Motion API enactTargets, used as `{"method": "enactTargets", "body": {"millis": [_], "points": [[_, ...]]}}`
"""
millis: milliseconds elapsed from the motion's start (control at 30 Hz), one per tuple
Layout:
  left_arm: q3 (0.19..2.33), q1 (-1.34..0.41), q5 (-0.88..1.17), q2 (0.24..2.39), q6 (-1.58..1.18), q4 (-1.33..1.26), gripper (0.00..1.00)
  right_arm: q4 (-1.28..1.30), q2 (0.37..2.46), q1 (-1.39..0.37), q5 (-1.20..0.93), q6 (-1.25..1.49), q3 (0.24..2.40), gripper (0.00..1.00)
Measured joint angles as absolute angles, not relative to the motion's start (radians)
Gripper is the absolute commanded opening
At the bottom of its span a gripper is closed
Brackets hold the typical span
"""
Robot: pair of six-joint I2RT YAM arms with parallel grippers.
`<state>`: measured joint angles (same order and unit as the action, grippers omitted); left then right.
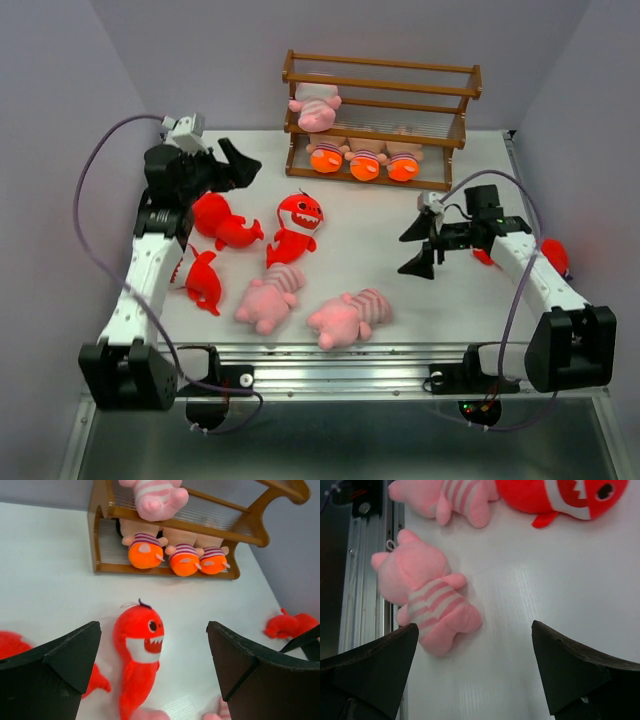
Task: Place and organize the stuffed toys onto the shelf
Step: Place the stuffed toy onto shelf, then grab a stuffed toy with the right arm
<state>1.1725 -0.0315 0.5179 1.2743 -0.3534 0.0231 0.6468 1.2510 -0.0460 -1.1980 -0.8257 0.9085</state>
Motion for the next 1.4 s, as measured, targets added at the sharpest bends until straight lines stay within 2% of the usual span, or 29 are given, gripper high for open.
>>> {"method": "enactTargets", "body": {"millis": [100, 267, 467, 700, 800, 833, 867, 900, 967, 1000, 1100, 1233, 1400], "points": [[0.959, -0.031, 0.450, 0.999, -0.289, -0.011, 0.99, 0.797, 1.301, -0.203, -1.111, -0.974, 0.958, 1.00], [0.672, -0.031, 0.334, 0.602, -0.331, -0.034, 0.98, 0.860, 1.303, -0.494, -0.908, -1.014, 1.003, 1.00], [0.588, -0.030, 0.342, 0.467, -0.400, 0.018, 0.98, 0.811, 1.346, -0.799, -0.677, -0.914, 1.092, 1.00], [0.569, -0.031, 0.349, 0.348, -0.406, 0.145, 0.97, 0.760, 1.519, -1.000, -0.459, -0.819, 1.169, 0.98], [0.563, -0.031, 0.347, 0.323, -0.410, 0.139, 0.97, 0.746, 1.581, -1.055, -0.389, -0.803, 1.169, 0.89], [0.559, -0.031, 0.347, 0.323, -0.411, 0.138, 0.97, 0.739, 1.610, -1.073, -0.361, -0.793, 1.168, 0.79], [0.550, -0.031, 0.347, 0.323, -0.413, 0.132, 0.97, 0.735, 1.626, -1.078, -0.347, -0.787, 1.168, 0.73], [0.542, -0.031, 0.347, 0.323, -0.414, 0.133, 0.96, 0.731, 1.638, -1.081, -0.336, -0.783, 1.168, 0.59], [0.530, -0.031, 0.350, 0.323, -0.416, 0.134, 0.94, 0.724, 1.662, -1.081, -0.308, -0.763, 1.165, 0.40], [0.529, -0.031, 0.358, 0.324, -0.416, 0.133, 0.93, 0.721, 1.663, -1.081, -0.299, -0.758, 1.162, 0.21], [0.525, -0.031, 0.412, 0.325, -0.417, 0.106, 0.91, 0.707, 1.653, -1.080, -0.294, -0.740, 1.147, 0.01], [0.501, -0.043, 0.493, 0.325, -0.417, 0.061, 0.91, 0.700, 1.585, -1.053, -0.311, -0.720, 1.092, 0.01], [0.496, -0.076, 0.576, 0.379, -0.421, 0.016, 0.91, 0.715, 1.441, -0.780, -0.450, -0.677, 1.087, 0.01]]}}
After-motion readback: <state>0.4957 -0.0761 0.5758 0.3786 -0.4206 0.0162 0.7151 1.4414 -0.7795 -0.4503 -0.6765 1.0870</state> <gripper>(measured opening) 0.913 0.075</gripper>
